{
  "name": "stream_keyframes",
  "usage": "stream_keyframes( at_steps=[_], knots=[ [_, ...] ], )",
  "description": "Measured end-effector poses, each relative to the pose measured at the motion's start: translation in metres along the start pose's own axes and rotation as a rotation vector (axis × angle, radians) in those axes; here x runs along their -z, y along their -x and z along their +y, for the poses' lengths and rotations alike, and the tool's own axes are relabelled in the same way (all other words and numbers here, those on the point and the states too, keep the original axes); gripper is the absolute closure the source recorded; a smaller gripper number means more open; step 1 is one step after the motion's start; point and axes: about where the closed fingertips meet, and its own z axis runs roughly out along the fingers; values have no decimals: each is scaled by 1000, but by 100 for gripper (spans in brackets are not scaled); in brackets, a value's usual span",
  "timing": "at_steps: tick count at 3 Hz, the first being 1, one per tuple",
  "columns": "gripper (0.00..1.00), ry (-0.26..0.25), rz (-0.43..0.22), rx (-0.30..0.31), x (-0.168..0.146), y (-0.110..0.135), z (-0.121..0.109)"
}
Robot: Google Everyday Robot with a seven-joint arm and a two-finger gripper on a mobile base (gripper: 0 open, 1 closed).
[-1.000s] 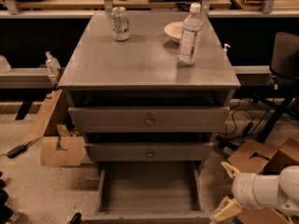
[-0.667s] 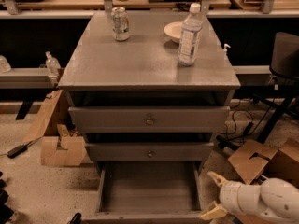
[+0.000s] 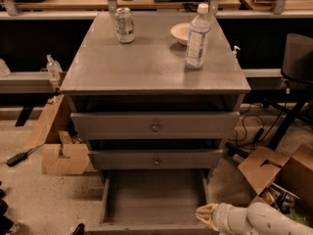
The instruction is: Close bottom drawer
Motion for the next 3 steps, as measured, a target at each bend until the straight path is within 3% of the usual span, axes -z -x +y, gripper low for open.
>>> stream_keyframes(
  at_steps=[1, 2, 3],
  knots=[
    [95, -2, -4, 6, 4, 5, -1],
    [100, 13, -15, -39, -10, -12, 7],
    [100, 46, 14, -81, -37, -43, 44]
  ],
)
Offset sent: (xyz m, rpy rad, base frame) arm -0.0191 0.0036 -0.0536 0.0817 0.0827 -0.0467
